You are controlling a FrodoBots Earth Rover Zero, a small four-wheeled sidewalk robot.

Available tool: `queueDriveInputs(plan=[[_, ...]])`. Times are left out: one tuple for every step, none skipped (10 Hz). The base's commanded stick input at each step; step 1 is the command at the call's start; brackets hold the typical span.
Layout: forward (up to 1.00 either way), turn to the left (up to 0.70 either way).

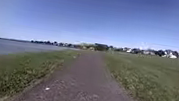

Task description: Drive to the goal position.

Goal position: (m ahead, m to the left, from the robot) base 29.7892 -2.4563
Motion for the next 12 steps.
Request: queueDriveInputs(plan=[[0.7, 0.0], [0.7, 0.0], [0.7, 0.0], [0.7, 0.0], [0.7, 0.0], [0.7, 0.0], [0.7, 0.0], [0.7, 0.0], [0.7, 0.0], [0.7, 0.0], [0.7, 0.0], [0.7, 0.0]])
